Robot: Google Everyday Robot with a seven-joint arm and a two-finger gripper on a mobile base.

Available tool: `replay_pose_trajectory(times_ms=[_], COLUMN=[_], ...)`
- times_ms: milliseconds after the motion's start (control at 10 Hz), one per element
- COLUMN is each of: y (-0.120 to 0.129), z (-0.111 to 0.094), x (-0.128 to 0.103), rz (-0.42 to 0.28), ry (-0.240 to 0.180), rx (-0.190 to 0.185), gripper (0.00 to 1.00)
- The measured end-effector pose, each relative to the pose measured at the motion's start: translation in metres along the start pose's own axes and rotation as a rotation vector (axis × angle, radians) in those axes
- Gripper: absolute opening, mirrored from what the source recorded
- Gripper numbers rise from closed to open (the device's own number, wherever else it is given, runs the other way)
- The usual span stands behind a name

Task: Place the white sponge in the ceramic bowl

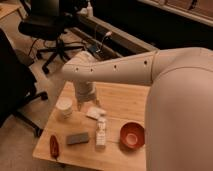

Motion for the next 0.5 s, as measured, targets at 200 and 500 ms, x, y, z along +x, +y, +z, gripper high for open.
replay_pose_trajectory(times_ms=[200, 500], y=[-0.027, -0.018], z=[0.001, 0.007], x=[-0.018, -0.03], rz=[-0.162, -0.478], ry=[-0.01, 0.021], rx=[0.07, 0.001], gripper=[0.65, 0.65])
